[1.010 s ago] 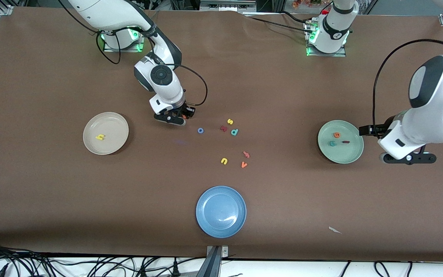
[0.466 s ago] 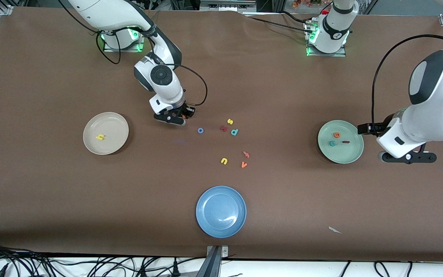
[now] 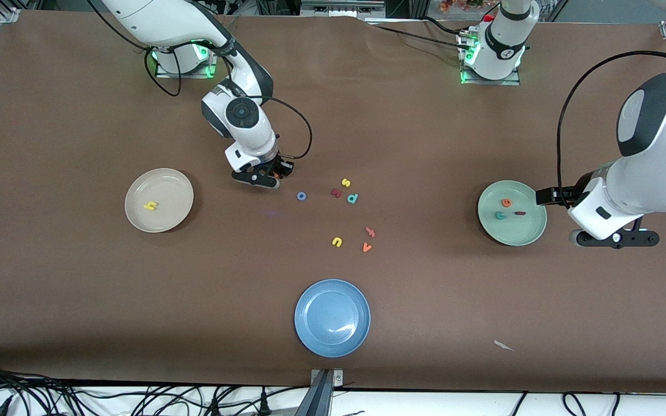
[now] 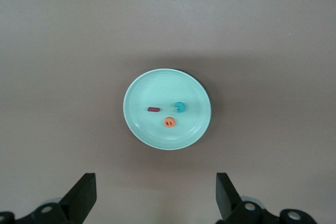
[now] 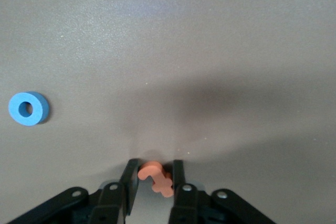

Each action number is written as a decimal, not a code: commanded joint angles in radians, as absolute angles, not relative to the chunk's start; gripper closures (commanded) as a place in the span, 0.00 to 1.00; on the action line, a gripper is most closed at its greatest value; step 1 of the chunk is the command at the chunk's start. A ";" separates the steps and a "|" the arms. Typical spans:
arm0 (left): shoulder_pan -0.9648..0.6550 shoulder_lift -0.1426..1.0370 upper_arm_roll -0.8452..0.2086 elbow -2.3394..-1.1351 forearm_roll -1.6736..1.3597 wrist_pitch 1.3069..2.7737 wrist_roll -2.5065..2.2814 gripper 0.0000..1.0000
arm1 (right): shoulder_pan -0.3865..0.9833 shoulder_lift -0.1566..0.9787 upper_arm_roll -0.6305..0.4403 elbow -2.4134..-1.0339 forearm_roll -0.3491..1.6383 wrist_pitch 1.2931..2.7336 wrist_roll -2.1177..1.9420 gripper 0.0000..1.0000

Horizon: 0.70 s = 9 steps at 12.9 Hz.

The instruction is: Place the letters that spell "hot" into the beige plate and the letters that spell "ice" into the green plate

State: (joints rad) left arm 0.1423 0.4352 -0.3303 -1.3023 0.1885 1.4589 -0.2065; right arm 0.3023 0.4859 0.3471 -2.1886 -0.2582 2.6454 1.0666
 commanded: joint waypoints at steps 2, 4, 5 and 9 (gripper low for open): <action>0.009 0.411 -0.126 -1.278 0.056 1.499 -0.186 0.00 | 0.299 0.491 0.348 -2.204 -0.291 2.672 1.088 0.97; -0.058 0.384 -0.028 -1.288 -0.006 1.515 -0.140 0.00 | 0.299 0.486 0.348 -2.203 -0.291 2.669 1.085 1.00; -0.083 0.373 0.006 -1.310 -0.008 1.535 -0.127 0.00 | 0.299 0.476 0.348 -2.201 -0.291 2.662 1.074 1.00; -0.084 0.330 0.008 -1.388 -0.008 1.590 -0.124 0.01 | 0.298 0.396 0.345 -2.191 -0.288 2.567 1.049 1.00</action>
State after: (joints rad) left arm -0.0722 0.3876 -0.0173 -1.3006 0.0181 1.5369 -0.1528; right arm 0.3011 0.4555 0.3445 -2.1814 -0.2724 2.6167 1.0571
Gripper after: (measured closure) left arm 0.004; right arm 0.714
